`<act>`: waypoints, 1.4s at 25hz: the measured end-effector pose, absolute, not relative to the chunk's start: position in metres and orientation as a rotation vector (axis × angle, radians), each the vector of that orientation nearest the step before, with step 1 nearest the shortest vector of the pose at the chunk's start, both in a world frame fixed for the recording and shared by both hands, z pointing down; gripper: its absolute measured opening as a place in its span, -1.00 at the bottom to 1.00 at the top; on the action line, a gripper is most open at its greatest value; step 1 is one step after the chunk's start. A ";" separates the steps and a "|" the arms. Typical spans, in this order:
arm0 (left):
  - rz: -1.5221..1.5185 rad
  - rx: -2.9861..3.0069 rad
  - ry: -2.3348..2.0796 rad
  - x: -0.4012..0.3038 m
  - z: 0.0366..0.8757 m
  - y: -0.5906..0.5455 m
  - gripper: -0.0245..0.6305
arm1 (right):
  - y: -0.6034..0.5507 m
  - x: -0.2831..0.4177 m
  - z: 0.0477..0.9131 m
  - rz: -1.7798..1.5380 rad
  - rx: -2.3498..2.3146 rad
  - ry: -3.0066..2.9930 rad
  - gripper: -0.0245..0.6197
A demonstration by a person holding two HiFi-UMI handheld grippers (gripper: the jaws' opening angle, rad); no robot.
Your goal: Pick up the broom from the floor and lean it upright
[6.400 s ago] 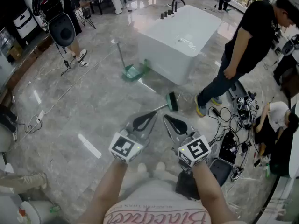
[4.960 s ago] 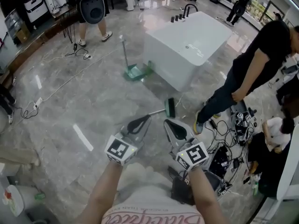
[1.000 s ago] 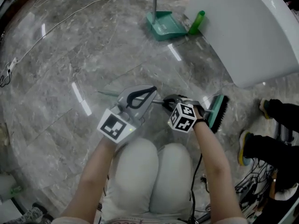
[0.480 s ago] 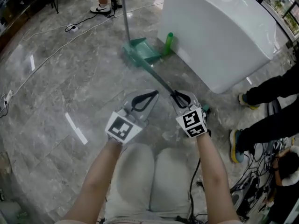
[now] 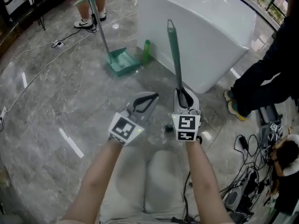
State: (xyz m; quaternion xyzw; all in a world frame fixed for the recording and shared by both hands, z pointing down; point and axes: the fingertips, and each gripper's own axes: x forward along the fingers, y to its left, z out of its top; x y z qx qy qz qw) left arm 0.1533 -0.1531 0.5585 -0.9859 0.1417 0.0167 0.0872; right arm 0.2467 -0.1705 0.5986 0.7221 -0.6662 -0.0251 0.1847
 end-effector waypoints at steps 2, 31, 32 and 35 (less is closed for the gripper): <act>0.037 -2.927 0.437 0.165 0.556 -0.156 -0.93 | -0.171 0.258 0.593 -0.050 2.085 -1.864 -0.69; 0.067 -3.003 0.071 0.305 0.539 -0.332 -0.93 | -0.322 0.460 0.597 0.347 2.689 -0.754 -0.69; 0.079 -3.011 0.072 0.306 0.539 -0.339 -0.93 | -0.323 0.466 0.596 0.357 2.698 -0.712 -0.69; 0.088 -3.006 0.074 0.309 0.540 -0.353 -0.93 | -0.328 0.480 0.595 0.374 2.704 -0.621 -0.69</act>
